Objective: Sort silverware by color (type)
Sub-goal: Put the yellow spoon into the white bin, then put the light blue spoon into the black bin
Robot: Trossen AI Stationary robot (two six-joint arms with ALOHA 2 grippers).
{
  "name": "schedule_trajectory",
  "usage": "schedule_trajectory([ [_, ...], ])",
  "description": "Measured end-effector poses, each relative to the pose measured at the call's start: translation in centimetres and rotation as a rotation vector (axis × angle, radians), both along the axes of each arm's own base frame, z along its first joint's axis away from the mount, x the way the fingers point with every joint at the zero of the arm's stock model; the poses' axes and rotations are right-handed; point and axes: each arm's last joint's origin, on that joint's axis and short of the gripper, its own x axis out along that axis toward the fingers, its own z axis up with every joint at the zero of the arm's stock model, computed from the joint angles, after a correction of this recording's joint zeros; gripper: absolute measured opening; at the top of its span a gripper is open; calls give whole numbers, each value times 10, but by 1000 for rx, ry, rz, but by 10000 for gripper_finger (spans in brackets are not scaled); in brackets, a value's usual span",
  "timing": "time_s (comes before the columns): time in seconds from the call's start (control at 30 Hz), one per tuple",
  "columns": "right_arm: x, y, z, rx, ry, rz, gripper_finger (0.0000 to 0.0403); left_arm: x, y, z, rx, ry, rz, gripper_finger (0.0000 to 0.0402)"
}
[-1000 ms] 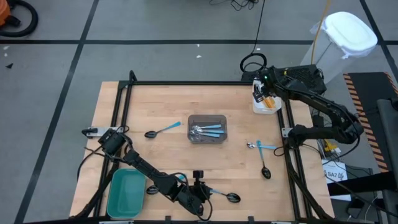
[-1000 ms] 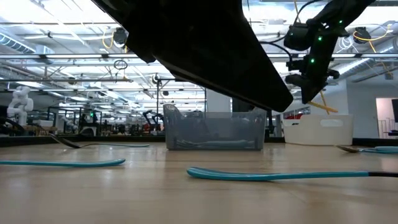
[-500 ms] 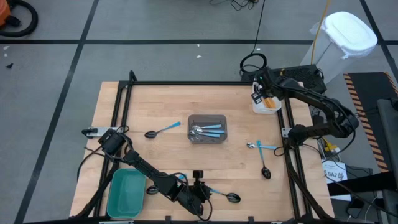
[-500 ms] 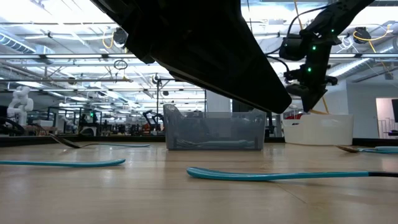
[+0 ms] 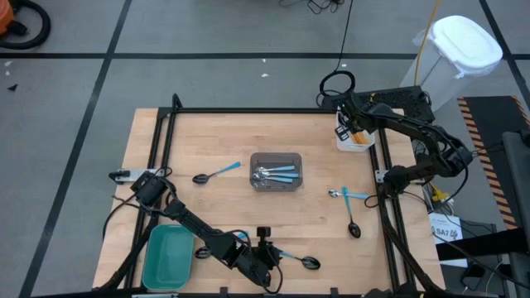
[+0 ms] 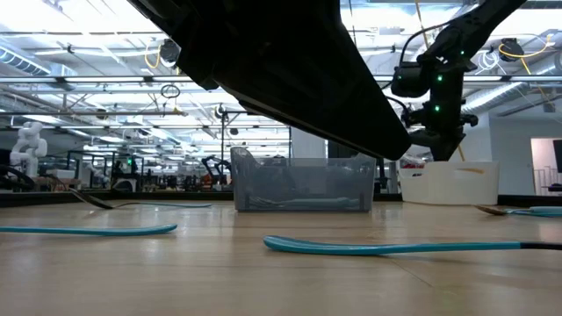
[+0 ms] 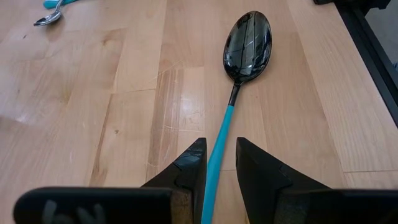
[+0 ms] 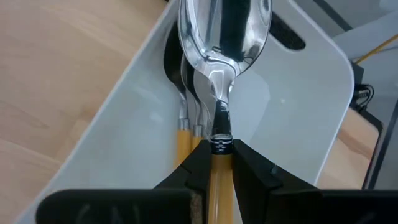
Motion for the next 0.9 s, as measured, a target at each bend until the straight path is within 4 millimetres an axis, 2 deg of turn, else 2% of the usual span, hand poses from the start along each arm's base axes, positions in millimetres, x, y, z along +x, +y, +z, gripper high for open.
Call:
schedule_trajectory([
  [0.37, -2, -5, -12, 58, 42, -13, 43, 0, 0, 0, 0, 0, 0, 88],
  [0.8, -1, -6, -12, 51, 39, -16, 107, 0, 0, 0, 0, 0, 0, 88],
  [0.9, -2, -4, -7, 34, 26, -12, 118, 0, 0, 0, 0, 0, 0, 88],
])
